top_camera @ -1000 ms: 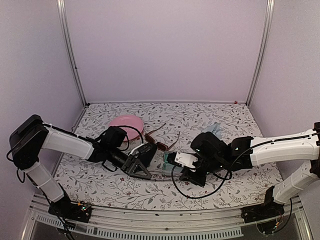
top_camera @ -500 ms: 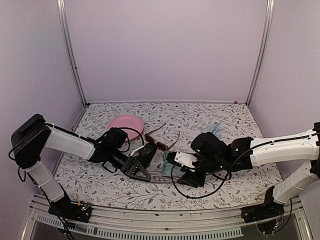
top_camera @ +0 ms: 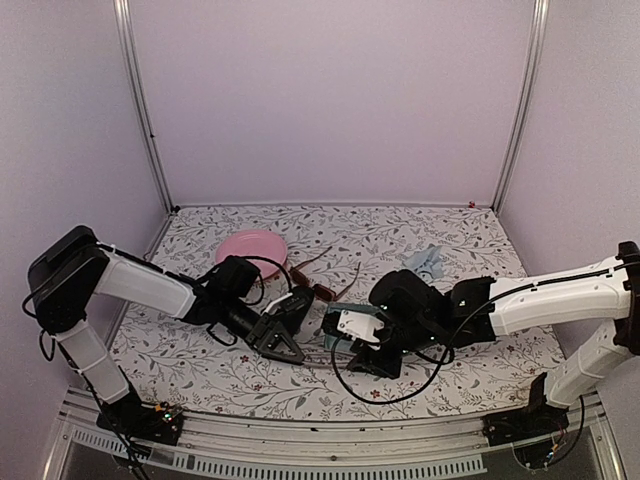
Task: Organize the sunglasses
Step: Pass from the left arm to the right
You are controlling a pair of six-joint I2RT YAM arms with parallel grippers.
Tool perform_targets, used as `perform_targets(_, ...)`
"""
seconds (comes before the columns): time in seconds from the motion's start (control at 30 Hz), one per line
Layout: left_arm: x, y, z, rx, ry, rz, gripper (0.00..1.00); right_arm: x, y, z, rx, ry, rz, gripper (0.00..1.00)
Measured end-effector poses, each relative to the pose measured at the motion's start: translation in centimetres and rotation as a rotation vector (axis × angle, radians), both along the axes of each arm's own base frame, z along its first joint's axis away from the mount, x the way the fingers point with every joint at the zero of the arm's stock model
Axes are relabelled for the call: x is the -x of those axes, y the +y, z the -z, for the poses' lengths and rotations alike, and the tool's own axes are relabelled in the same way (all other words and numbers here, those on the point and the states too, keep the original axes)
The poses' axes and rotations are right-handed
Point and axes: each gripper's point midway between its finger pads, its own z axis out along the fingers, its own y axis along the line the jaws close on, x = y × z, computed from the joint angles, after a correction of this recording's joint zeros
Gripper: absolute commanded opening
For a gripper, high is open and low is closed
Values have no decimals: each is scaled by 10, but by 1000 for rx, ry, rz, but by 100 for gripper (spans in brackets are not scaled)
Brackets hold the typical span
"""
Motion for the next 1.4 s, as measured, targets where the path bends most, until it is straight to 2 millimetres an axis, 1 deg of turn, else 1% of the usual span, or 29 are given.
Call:
perform_targets(0.13,-1,-1,0,-1,2,2,0,0,2,2,5,-3,-7,37)
perform_targets(0.33,0,-1,2,-9,8,1,2,0,2,5,17,-4,-14,30)
perform_targets(0.47,0,-1,3,-13,15,2,4,2,2,7,24,-9,-25,27)
perform_targets(0.57,0,-1,3,-13,16,2,7,2,1,7,28,-12,-29,25)
perform_targets(0.73,0,-1,3,-16,22,-1,18,2,1,7,32,-16,-28,23)
perform_targets(0.87,0,-1,4,-18,25,-2,34,2,1,7,34,-22,-26,22)
perform_targets(1.13,-1,-3,2,-9,12,-1,60,2,-3,5,23,-26,-12,20)
perform_targets(1.23,-2,-4,2,-4,-5,1,70,0,-8,5,23,-27,19,20)
perform_targets(1.3,-2,-4,2,-2,-10,1,74,-1,-11,4,22,-29,38,20)
perform_targets(1.4,-3,-4,3,-1,-16,0,76,-3,-15,2,21,-34,59,20)
